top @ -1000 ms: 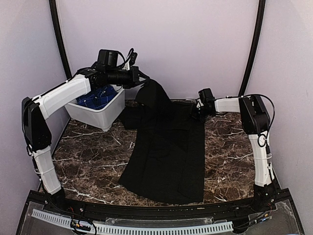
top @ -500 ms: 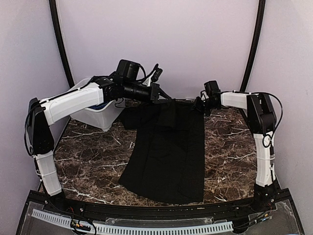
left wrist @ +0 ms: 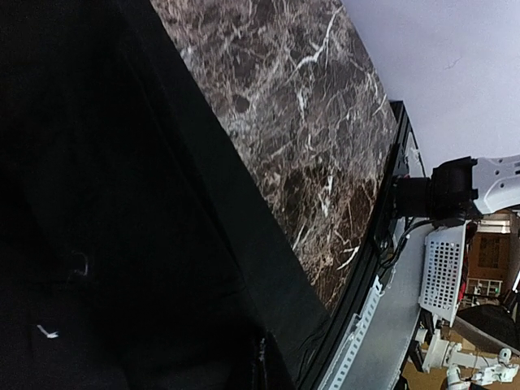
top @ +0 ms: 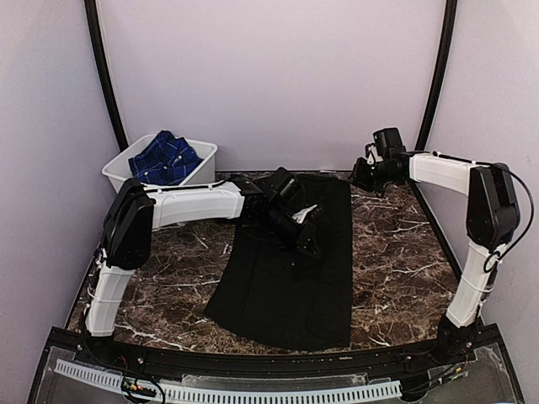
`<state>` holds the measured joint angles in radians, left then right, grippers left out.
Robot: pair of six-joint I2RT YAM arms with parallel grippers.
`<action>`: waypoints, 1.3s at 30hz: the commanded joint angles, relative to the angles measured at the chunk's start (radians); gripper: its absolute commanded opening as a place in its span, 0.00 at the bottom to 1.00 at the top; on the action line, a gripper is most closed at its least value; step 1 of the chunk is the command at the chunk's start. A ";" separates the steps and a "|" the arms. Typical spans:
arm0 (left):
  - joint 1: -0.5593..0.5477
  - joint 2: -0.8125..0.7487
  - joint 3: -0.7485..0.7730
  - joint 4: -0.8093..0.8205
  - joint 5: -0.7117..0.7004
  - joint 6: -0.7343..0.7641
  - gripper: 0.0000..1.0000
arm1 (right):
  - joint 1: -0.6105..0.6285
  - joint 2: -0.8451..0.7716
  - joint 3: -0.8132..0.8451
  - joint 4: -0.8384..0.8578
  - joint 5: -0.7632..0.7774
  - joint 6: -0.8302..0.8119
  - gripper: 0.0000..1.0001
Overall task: Fold and stack the long sleeve shirts
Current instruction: Adjust the sleeve at the center of the board.
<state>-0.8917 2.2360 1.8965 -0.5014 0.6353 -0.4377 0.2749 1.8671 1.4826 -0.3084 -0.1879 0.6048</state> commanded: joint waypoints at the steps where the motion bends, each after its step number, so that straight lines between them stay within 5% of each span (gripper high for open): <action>1: -0.040 0.005 0.058 -0.055 0.056 0.020 0.00 | 0.012 -0.068 -0.103 -0.006 0.021 -0.025 0.22; 15: -0.080 0.087 0.156 -0.078 0.039 -0.012 0.09 | 0.052 -0.134 -0.226 -0.034 0.056 -0.072 0.25; 24: -0.081 0.073 0.241 -0.174 -0.079 -0.058 0.42 | 0.063 -0.168 -0.265 -0.034 0.032 -0.093 0.30; 30: -0.081 -0.038 0.152 -0.149 -0.162 -0.099 0.63 | 0.081 -0.146 -0.219 -0.083 0.046 -0.128 0.40; 39: -0.035 -0.158 0.018 -0.132 -0.256 -0.132 0.72 | 0.096 -0.248 -0.298 -0.088 0.048 -0.164 0.56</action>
<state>-0.9531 2.1918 1.9965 -0.6380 0.4351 -0.5480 0.3561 1.6920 1.2224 -0.3950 -0.1516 0.4679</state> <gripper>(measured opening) 0.698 0.552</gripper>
